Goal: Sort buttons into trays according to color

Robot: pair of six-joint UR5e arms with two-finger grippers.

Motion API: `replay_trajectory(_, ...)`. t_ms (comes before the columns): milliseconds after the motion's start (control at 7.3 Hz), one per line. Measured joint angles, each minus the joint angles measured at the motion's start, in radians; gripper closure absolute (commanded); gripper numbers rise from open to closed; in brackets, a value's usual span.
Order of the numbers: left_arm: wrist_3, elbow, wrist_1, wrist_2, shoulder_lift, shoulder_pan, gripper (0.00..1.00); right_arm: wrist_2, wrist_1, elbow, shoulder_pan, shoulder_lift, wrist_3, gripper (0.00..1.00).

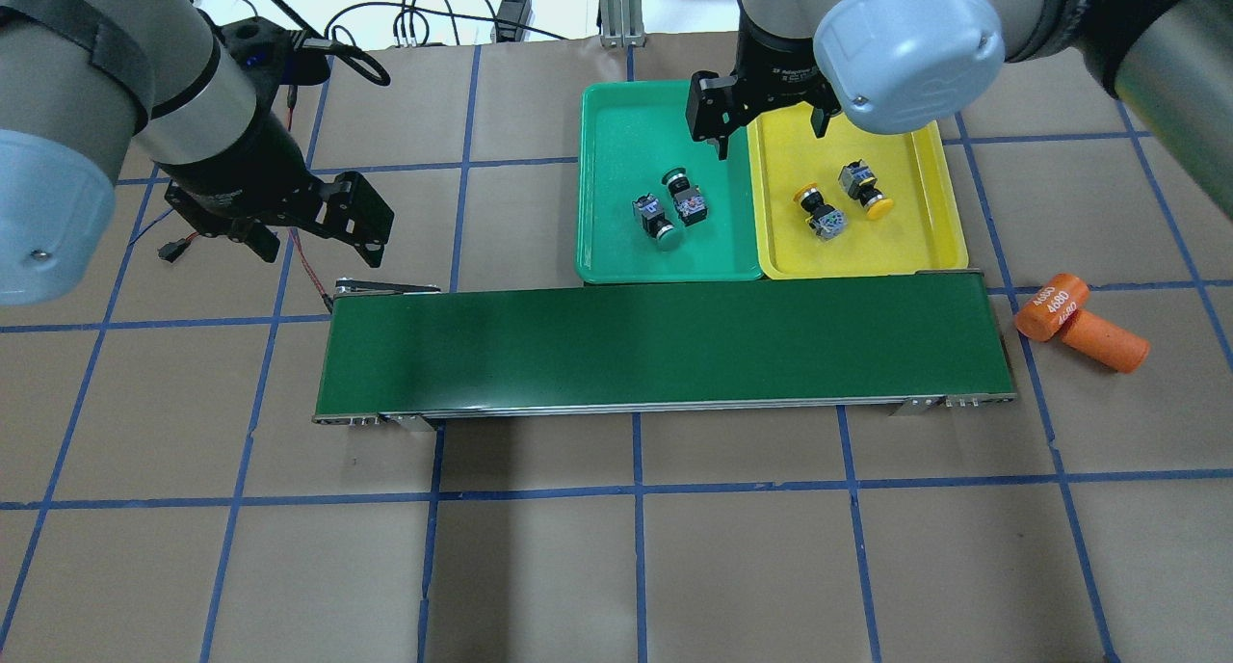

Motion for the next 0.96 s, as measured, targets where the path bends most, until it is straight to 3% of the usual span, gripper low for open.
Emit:
replay_trajectory(411, 0.0, -0.003, -0.035, 0.004, 0.014, 0.0, 0.0, 0.007, 0.01, -0.008, -0.006, -0.021, 0.002, 0.0)
replay_trajectory(960, 0.0, -0.007, -0.07, 0.006, 0.029, -0.001, 0.0, 0.025, 0.103, 0.047, -0.055, -0.163, -0.018, 0.0)
